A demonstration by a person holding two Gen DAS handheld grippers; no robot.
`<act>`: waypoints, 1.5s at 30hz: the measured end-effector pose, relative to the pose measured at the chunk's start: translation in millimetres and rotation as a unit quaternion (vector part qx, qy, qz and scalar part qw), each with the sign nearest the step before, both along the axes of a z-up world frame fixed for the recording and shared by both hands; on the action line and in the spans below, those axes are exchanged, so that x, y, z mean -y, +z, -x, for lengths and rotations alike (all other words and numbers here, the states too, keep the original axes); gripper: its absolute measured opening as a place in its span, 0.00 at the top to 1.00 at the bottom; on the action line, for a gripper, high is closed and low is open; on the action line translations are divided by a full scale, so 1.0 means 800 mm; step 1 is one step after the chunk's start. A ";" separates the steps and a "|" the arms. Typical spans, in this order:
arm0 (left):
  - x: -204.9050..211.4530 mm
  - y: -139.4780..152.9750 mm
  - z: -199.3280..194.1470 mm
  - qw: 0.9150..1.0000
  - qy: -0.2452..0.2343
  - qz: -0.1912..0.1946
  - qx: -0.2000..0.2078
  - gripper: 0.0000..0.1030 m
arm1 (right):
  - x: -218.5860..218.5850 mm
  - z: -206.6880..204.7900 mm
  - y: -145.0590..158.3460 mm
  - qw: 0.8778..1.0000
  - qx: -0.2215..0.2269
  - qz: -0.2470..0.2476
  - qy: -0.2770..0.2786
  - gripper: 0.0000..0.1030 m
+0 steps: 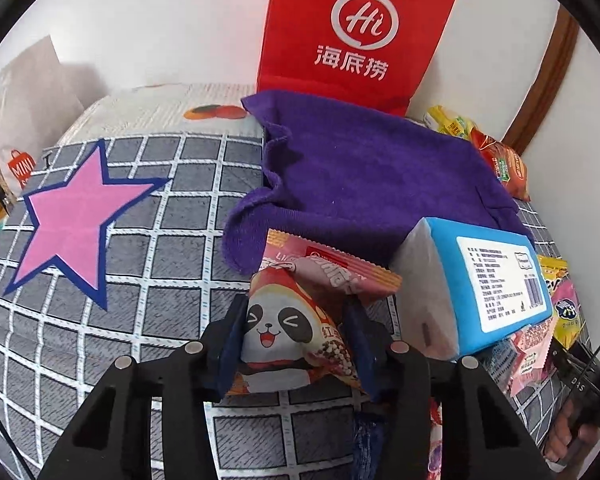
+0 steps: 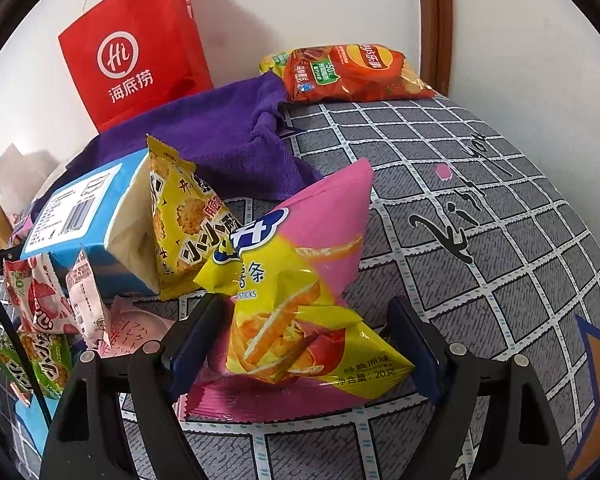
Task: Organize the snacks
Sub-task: 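Lift both held packets and carry them over the purple towel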
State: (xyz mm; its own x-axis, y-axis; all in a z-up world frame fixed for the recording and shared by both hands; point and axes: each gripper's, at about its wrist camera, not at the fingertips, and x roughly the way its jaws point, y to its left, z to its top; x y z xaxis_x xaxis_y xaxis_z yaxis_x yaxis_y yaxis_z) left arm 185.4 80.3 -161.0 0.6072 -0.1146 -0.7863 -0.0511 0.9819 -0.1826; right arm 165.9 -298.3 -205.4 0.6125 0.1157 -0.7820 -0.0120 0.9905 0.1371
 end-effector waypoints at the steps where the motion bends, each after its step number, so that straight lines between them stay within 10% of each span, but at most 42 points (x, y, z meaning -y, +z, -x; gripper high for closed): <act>1: -0.001 0.004 0.003 1.000 0.000 0.000 0.004 0.56 | 0.000 0.000 0.000 1.000 0.000 0.001 0.000 0.19; 25: -0.007 0.089 0.087 0.997 0.007 -0.037 0.066 0.56 | 0.000 0.023 0.015 0.999 0.025 0.026 -0.022 0.34; 45: 0.054 0.151 0.011 0.995 -0.014 -0.072 0.074 0.56 | -0.023 -0.018 0.175 0.993 0.116 -0.002 0.019 0.49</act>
State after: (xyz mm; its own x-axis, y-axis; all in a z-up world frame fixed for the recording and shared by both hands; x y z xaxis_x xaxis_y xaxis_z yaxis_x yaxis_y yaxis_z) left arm 176.7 36.9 -39.9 0.7152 -0.0260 -0.6984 -0.0055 0.9991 -0.0428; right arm 180.2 -279.5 -65.5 0.7716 0.1461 -0.6191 -0.0821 0.9880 0.1309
